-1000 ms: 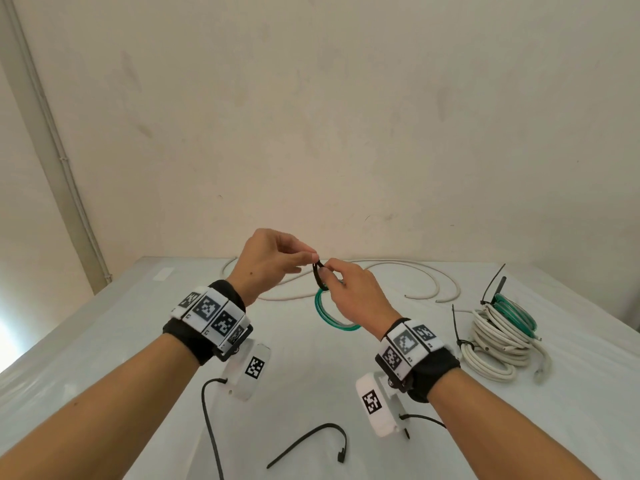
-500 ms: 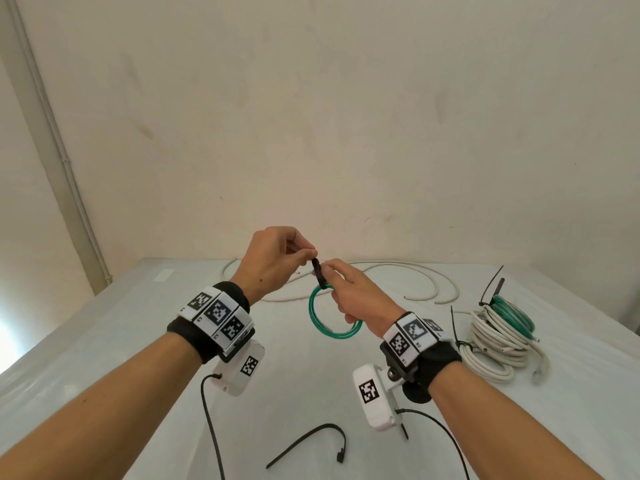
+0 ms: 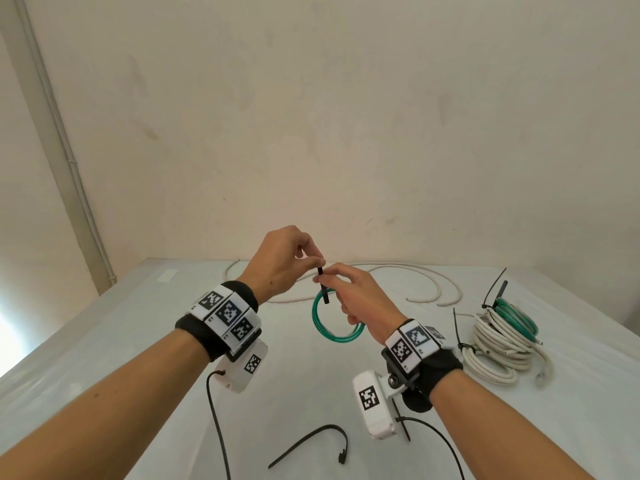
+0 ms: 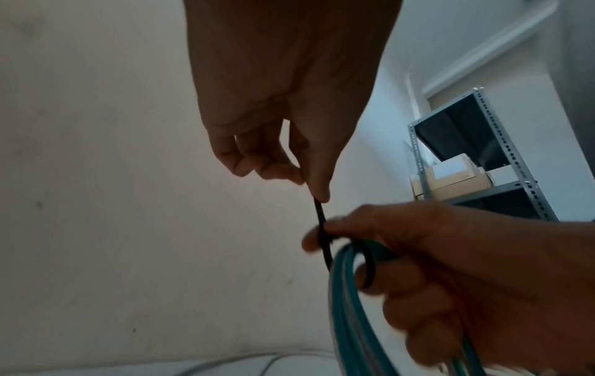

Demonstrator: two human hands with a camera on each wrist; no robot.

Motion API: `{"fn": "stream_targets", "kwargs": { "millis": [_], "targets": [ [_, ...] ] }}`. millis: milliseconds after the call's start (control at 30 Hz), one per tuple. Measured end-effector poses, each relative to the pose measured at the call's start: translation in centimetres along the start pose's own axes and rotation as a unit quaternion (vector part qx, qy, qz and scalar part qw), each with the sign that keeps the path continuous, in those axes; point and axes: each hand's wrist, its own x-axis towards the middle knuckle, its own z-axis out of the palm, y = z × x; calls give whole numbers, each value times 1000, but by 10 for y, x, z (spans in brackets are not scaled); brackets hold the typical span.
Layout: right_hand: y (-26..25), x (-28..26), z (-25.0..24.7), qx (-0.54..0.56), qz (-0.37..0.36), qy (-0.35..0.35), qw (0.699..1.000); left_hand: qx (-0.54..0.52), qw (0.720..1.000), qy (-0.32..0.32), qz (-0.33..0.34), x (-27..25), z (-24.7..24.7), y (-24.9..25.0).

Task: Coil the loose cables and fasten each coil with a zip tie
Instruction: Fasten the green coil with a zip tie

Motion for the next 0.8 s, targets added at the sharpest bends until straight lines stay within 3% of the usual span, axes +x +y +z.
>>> {"fn": "stream_targets", "kwargs": {
  "millis": [167,267,333,467,633,667,800],
  "targets": [
    [11,-5,3,13,10,7,1000,-58,998,37,-15,9,-20,6],
    [10,4,1,104,15,13,994,-200,978,4,-51,4,-14,12],
    [4,11,1,163,16,6,987,-255,959,-46,-117,-1,-8,12],
    [-13,16,-3,192,9,-15,981,-337,911,-147,-186,-16,13,4],
    [-15,19,-9,199,12,-17,980,-537,806,-145,-200,-16,22,9],
    [-14,19,-10,207,13,-18,978,-549,796,-147,-209,-14,22,12],
    [-11,18,-11,204,5,-25,979,-524,817,-108,-217,-12,29,14]
  ]
}}
